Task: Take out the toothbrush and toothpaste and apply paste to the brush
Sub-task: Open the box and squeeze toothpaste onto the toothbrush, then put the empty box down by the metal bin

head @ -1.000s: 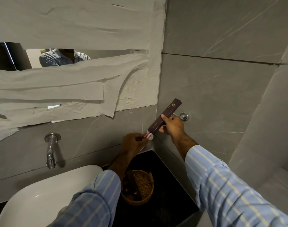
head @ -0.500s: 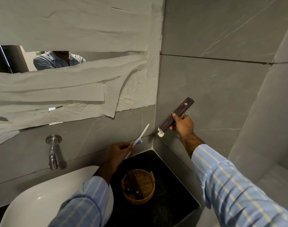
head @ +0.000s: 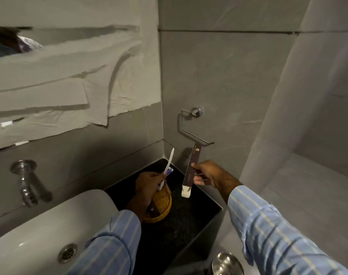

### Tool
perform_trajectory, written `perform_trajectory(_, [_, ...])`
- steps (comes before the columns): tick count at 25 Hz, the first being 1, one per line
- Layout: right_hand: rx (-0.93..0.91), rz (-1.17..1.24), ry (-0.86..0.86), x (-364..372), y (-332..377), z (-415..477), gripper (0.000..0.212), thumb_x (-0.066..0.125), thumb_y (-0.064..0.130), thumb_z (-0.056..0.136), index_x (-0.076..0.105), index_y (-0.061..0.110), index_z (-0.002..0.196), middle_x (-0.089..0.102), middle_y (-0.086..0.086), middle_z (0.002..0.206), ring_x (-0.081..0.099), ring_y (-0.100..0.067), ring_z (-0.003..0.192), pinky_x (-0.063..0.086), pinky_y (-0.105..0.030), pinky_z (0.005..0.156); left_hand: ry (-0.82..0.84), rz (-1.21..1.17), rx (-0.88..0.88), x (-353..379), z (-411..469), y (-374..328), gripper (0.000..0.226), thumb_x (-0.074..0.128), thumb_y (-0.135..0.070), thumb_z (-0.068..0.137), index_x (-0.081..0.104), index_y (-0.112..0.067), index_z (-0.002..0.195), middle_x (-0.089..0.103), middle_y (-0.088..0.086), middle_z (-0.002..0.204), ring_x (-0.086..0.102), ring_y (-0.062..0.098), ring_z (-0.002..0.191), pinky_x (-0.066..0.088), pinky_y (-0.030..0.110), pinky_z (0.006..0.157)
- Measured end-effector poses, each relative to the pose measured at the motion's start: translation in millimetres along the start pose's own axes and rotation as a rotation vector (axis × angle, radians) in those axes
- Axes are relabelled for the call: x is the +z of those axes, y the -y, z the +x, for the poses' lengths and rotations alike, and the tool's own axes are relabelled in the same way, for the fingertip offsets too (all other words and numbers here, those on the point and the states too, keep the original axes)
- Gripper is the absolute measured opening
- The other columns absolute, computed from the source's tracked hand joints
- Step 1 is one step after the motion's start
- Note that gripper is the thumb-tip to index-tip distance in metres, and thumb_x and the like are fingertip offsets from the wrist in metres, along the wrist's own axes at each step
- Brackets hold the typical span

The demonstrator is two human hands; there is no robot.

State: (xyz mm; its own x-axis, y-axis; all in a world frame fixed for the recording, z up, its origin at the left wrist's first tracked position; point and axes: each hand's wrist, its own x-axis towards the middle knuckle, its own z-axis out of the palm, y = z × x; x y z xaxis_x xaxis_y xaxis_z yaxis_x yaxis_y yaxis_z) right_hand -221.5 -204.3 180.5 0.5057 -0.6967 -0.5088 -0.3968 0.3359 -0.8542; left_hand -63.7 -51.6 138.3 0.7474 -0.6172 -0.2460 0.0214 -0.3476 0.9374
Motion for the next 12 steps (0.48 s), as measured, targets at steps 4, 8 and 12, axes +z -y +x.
perform_trajectory(4, [0.147,-0.015,0.02,-26,-65,-4,0.019,0.057,0.022,0.097,0.063,0.005,0.101,0.062,-0.013,0.092,0.062,-0.023,0.076,0.055,-0.032,0.071,0.202,-0.031,-0.232,56,-6,34,0.018,0.063,-0.018,0.094,0.068,-0.007,0.081,0.065,0.005,0.073,0.06,0.013,0.064,0.051,0.018,0.049])
perform_trajectory(8, [0.288,-0.019,0.015,-55,-139,-15,0.027,0.06,0.023,0.095,0.064,0.001,0.111,0.069,-0.011,0.086,0.067,-0.021,0.072,0.057,-0.032,0.068,0.328,0.034,-0.359,110,-18,77,0.013,0.063,-0.011,0.094,0.064,0.001,0.1,0.064,0.012,0.077,0.06,0.019,0.063,0.05,0.025,0.056])
perform_trajectory(12, [0.392,0.043,-0.061,-94,-204,-21,0.021,0.061,0.022,0.094,0.066,0.003,0.086,0.069,-0.007,0.066,0.066,-0.021,0.062,0.055,-0.031,0.064,0.341,0.143,-0.365,157,-33,116,0.018,0.073,-0.016,0.087,0.073,-0.001,0.097,0.075,0.013,0.084,0.072,0.022,0.069,0.057,0.028,0.058])
